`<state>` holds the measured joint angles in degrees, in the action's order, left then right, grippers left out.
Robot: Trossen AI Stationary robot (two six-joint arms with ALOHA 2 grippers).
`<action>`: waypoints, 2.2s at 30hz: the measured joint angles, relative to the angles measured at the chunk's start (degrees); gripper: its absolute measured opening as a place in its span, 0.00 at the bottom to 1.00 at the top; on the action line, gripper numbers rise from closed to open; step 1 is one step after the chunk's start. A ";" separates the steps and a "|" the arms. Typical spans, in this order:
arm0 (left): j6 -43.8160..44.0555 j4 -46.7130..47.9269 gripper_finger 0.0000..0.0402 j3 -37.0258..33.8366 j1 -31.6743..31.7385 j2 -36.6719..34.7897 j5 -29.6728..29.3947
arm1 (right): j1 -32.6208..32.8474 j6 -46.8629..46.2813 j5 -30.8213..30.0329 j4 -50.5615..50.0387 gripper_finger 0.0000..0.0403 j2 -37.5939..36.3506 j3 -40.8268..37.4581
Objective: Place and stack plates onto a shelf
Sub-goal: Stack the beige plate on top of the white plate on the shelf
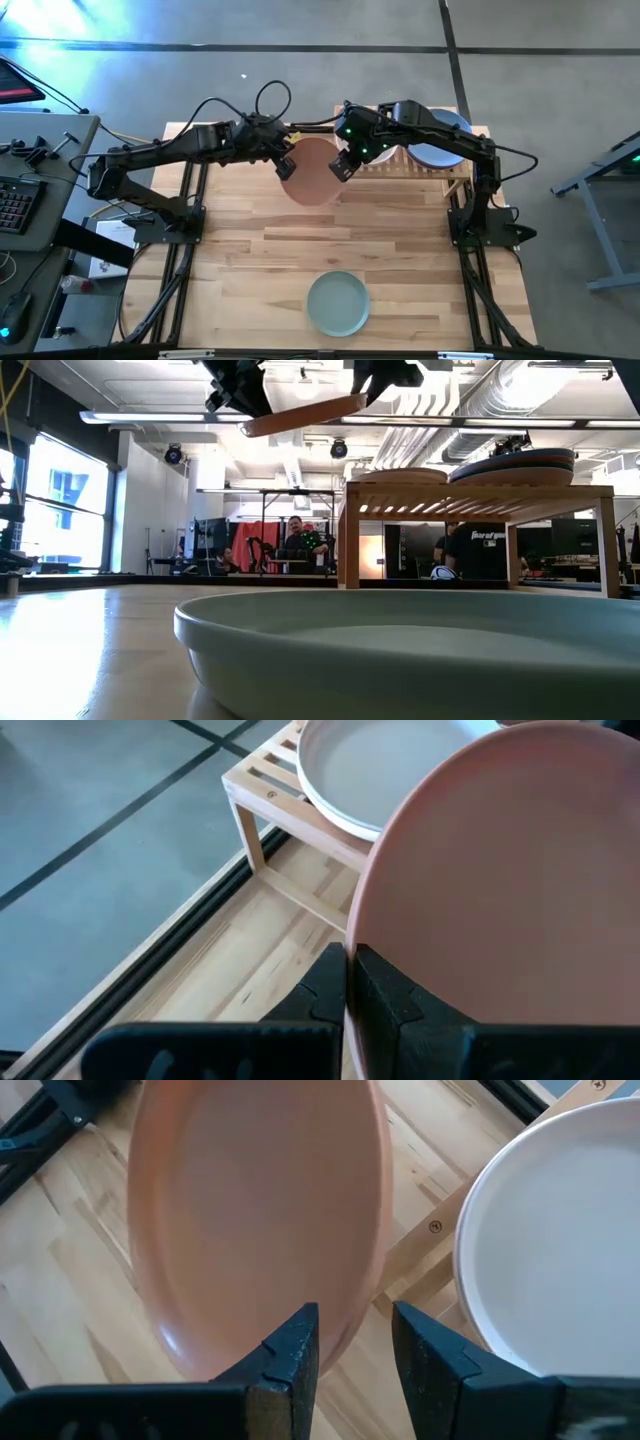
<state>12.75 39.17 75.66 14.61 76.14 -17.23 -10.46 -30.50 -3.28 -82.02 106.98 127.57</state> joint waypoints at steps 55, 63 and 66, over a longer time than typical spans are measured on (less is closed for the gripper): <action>-3.90 -6.02 0.28 -0.04 1.57 1.64 9.01 | -3.62 5.44 -4.88 -6.10 0.00 1.49 -0.02; -3.50 -5.92 0.28 -0.04 1.55 0.63 9.06 | -10.52 16.73 0.31 -6.23 0.00 1.33 0.00; -2.52 -6.07 0.28 -0.04 1.55 0.63 9.11 | -14.24 21.42 3.96 -6.02 0.00 1.33 0.00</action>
<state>10.23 33.10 75.61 16.16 76.77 -8.12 -24.70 -9.08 0.68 -88.04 108.31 127.57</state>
